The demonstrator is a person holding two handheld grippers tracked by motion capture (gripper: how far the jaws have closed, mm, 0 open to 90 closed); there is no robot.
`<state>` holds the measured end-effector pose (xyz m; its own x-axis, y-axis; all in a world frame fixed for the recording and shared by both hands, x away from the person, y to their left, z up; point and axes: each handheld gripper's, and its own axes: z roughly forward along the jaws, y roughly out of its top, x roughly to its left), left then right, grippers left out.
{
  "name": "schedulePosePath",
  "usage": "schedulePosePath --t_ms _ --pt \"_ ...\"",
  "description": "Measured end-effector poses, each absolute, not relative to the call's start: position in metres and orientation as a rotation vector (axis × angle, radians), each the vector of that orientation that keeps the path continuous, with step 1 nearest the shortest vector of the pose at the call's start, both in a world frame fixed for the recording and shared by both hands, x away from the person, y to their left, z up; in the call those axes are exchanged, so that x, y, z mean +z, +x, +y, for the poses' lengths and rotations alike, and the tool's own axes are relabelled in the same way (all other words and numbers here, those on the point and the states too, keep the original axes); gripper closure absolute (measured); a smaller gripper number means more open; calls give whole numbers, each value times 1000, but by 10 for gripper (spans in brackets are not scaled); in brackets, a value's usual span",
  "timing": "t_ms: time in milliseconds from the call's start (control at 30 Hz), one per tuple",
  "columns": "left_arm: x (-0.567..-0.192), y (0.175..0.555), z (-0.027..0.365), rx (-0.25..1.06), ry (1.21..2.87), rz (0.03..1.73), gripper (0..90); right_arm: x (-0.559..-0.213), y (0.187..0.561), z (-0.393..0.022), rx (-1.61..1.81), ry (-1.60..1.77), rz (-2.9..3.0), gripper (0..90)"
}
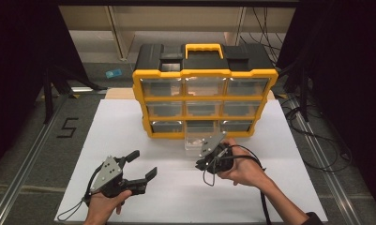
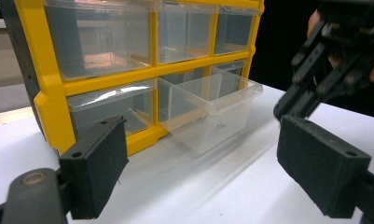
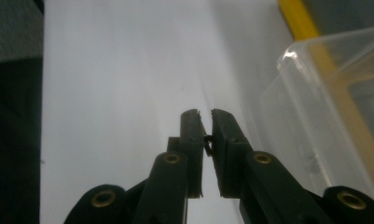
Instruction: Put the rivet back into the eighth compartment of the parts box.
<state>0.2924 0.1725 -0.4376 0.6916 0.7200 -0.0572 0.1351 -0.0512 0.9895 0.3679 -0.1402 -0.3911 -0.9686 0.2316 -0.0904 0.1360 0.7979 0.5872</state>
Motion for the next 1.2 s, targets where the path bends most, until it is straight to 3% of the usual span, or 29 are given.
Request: schedulePosePath --t_ms 533,1200 --pt "-438 292 171 533 1567 723 163 -353 390 -157 1137 423 2624 835" --pt "-437 292 172 548 1573 720 163 -355 414 -166 1163 518 2532 835"
